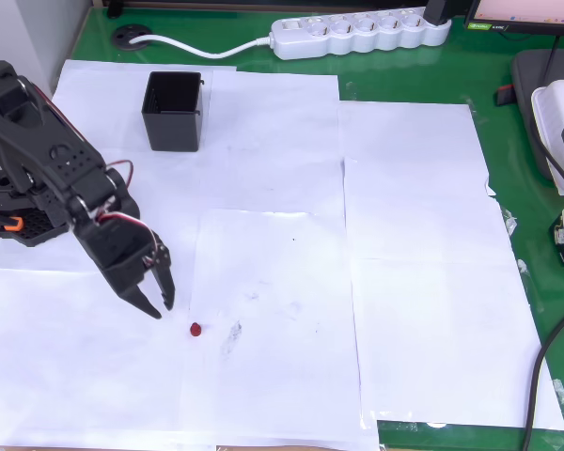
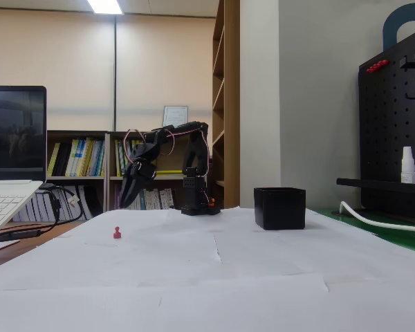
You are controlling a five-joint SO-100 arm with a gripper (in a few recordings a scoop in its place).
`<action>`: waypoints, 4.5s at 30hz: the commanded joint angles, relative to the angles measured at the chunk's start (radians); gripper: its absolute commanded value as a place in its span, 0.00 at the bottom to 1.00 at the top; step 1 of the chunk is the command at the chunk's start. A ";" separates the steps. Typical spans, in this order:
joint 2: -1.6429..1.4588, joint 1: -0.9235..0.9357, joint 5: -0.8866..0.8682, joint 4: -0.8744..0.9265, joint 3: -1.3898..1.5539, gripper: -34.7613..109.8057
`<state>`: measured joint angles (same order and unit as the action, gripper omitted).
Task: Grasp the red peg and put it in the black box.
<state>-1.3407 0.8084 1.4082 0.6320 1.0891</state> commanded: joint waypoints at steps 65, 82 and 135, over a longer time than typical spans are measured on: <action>-0.580 -0.195 0.089 -1.862 -0.756 0.25; -0.640 -0.129 0.086 -1.977 -0.784 0.32; -0.769 0.031 0.083 -1.911 -0.526 0.36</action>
<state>-2.0923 0.8406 1.4864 -1.2793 0.5446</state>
